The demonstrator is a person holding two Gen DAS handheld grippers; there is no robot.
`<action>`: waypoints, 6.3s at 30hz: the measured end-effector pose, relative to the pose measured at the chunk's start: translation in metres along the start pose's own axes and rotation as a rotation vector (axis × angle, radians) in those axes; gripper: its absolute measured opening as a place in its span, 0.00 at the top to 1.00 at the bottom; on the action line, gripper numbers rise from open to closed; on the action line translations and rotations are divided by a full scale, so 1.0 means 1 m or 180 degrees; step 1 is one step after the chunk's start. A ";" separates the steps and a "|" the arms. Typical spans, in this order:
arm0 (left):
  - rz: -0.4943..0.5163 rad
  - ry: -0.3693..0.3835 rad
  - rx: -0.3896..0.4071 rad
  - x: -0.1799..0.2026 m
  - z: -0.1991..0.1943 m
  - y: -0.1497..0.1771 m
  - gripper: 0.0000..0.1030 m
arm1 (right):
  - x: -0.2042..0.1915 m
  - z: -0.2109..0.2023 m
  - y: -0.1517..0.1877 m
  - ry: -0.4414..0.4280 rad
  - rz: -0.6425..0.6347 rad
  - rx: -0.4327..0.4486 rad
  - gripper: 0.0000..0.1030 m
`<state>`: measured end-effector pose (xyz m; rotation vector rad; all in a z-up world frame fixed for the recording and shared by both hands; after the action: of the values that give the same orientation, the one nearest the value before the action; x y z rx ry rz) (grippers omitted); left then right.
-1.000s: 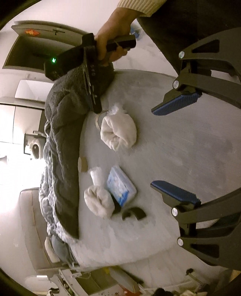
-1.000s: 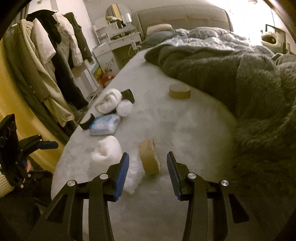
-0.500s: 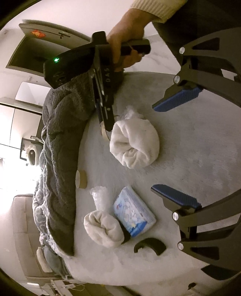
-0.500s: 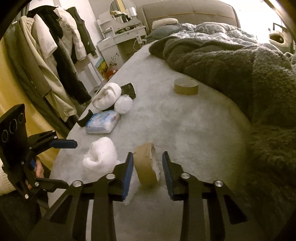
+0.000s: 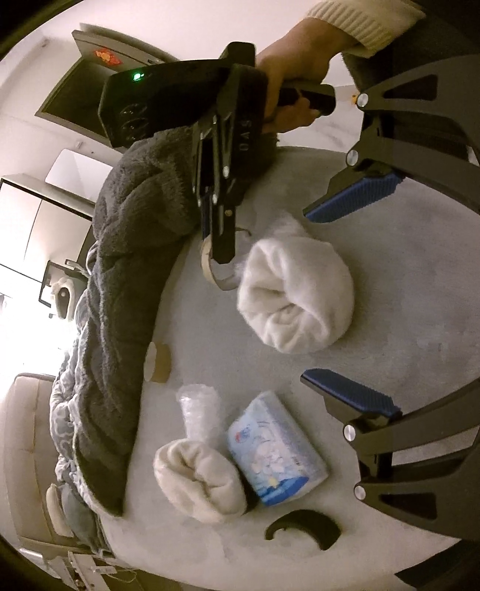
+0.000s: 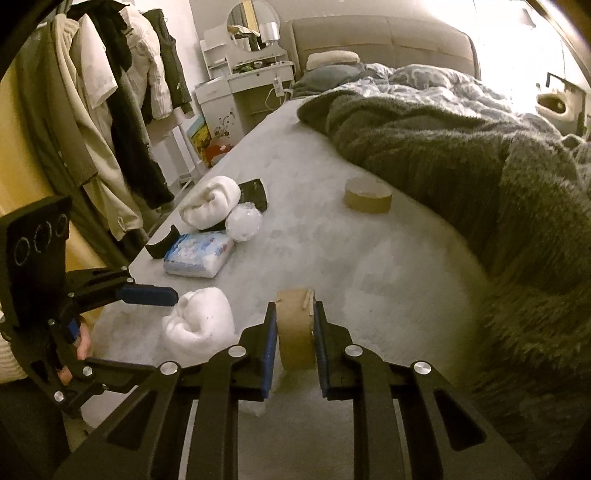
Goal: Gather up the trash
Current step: 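Grasp the tan cardboard tape core with the right tool while the left grasps the white rolled cloth, then carry both items to the bin and release the white cloth from the left tool, then lower the cardboard core into the bin and open the right tool, then move both open tools back over the bed toward the remaining trash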
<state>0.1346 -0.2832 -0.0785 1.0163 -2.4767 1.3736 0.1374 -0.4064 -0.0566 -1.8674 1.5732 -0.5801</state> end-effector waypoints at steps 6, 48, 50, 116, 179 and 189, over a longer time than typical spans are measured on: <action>-0.0011 -0.0056 -0.0044 -0.002 0.011 -0.004 0.16 | 0.000 -0.004 -0.004 0.0170 -0.0084 0.0106 0.82; -0.0370 -0.1108 0.0381 -0.093 -0.136 -0.001 0.52 | -0.117 0.015 -0.104 -0.0201 -0.0138 0.0498 0.83; -0.0456 -0.1177 0.0386 -0.104 -0.146 0.004 0.52 | -0.129 0.020 -0.108 -0.0254 -0.0143 0.0469 0.82; -0.1550 -0.2238 -0.0042 -0.207 -0.297 0.187 0.11 | -0.410 0.232 -0.039 -0.0591 -0.0488 -0.1302 0.82; -0.0716 -0.2213 0.1362 -0.124 -0.346 0.022 0.04 | -0.338 0.090 -0.084 -0.0444 -0.0792 -0.0146 0.13; -0.0603 -0.1962 0.1177 -0.112 -0.286 0.003 0.04 | -0.265 0.064 -0.084 -0.0197 -0.0490 0.0047 0.13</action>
<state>0.1615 -0.0001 0.0376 1.9572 -2.4379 1.6885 0.1892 -0.1275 -0.0273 -1.9882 1.3905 -0.5934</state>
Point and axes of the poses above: each gripper's, at about its wrist camera, not at the fingertips, and z roughly the way its jaws point, x to its right, y to its underside, the point moved 2 cm from there along z, roughly the way its jaws point, and after that the axes turned 11 degrees about y, right-handed, at the moved point
